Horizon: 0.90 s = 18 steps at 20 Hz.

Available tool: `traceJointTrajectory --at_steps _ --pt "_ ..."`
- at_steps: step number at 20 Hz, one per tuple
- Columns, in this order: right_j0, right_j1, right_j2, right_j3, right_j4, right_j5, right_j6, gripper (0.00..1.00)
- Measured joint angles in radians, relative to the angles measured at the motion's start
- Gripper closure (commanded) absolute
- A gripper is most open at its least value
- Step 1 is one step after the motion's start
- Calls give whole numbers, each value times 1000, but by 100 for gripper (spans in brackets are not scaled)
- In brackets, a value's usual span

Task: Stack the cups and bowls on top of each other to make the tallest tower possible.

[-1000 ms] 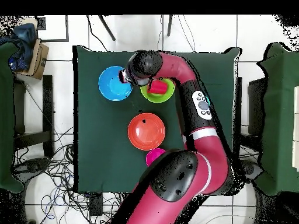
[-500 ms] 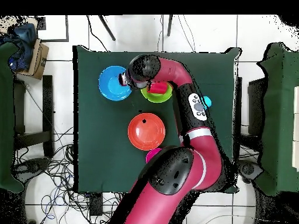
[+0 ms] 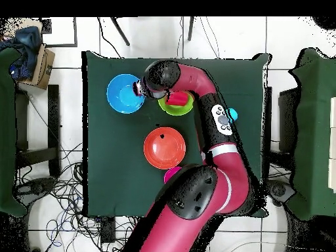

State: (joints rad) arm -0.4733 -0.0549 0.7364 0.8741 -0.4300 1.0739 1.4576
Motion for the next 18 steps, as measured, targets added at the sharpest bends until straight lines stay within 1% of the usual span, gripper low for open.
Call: traceJointTrajectory --at_steps 12,18 --pt "-1 -4 3 0 -1 0 0 100" --pt "-15 -33 4 3 0 5 0 100"
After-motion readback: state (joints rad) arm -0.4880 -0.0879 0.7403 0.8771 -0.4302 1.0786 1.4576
